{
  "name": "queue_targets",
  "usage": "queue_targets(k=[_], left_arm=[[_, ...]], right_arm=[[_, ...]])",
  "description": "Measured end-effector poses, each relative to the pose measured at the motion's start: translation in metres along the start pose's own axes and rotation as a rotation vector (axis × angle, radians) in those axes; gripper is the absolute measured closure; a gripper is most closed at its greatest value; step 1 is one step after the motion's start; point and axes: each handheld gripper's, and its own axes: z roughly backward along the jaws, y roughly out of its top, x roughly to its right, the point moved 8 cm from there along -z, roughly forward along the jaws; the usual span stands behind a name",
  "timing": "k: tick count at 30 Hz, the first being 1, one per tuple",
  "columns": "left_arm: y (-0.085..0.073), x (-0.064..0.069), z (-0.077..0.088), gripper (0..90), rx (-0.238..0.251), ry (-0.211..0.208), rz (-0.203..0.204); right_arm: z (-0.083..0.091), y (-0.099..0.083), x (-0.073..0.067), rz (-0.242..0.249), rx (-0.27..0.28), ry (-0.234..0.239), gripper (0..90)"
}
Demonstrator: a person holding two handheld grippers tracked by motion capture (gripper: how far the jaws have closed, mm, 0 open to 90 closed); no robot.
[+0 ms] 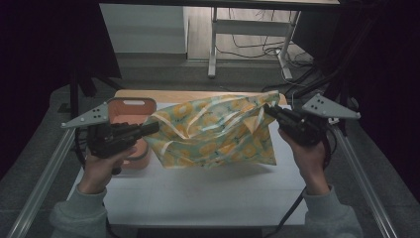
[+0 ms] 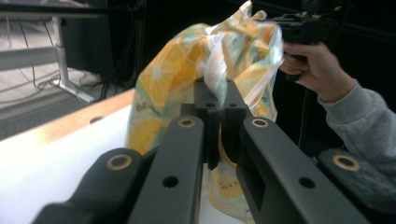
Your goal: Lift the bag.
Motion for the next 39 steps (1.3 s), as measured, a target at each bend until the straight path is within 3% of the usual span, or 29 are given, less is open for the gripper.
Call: queue_targets(k=[3,6,14,17,20,25,26,28,30,32,35,39], left_arm=[[0.012,-0.004,-0.001,88.3,0.004,0.02,-0.017],[0.01,-0.013,-0.014,88.3,-0.014,0.019,-0.005],[-0.041,-0.055,-0.07,88.2,-0.136,0.01,0.126],[-0.058,-0.064,-0.086,88.1,-0.19,0.027,0.144],[-0.066,-0.066,-0.092,88.0,-0.22,0.025,0.149],[-0.066,-0.062,-0.091,85.6,-0.236,0.045,0.129],[-0.065,-0.062,-0.09,79.9,-0.234,0.056,0.127],[-0.063,-0.062,-0.087,58.8,-0.228,0.088,0.122],[-0.063,-0.062,-0.08,38.3,-0.243,0.164,0.089],[-0.063,-0.062,-0.068,27.4,-0.263,0.217,0.052],[-0.063,-0.061,-0.046,21.6,-0.263,0.267,0.024],[-0.074,-0.061,-0.026,21.0,-0.279,0.272,0.051]], right_arm=[[-0.011,0.007,0.012,0.033,-0.009,-0.052,89.3],[-0.028,-0.006,0.025,0.008,-0.064,-0.067,89.2],[-0.065,-0.078,0.056,-0.078,-0.25,-0.08,89.1],[-0.071,-0.105,0.065,-0.108,-0.291,-0.103,89.0],[-0.072,-0.124,0.072,-0.146,-0.32,-0.104,89.0],[-0.064,-0.127,0.071,-0.151,-0.309,-0.075,88.1],[-0.063,-0.125,0.069,-0.148,-0.303,-0.067,87.5],[-0.06,-0.121,0.065,-0.138,-0.282,-0.049,79.6],[-0.055,-0.116,0.06,-0.14,-0.26,-0.026,60.7],[-0.047,-0.112,0.052,-0.134,-0.233,0.002,45.5],[-0.029,-0.108,0.042,-0.103,-0.202,0.024,37.8],[-0.01,-0.112,0.034,-0.118,-0.197,0.061,35.2]])
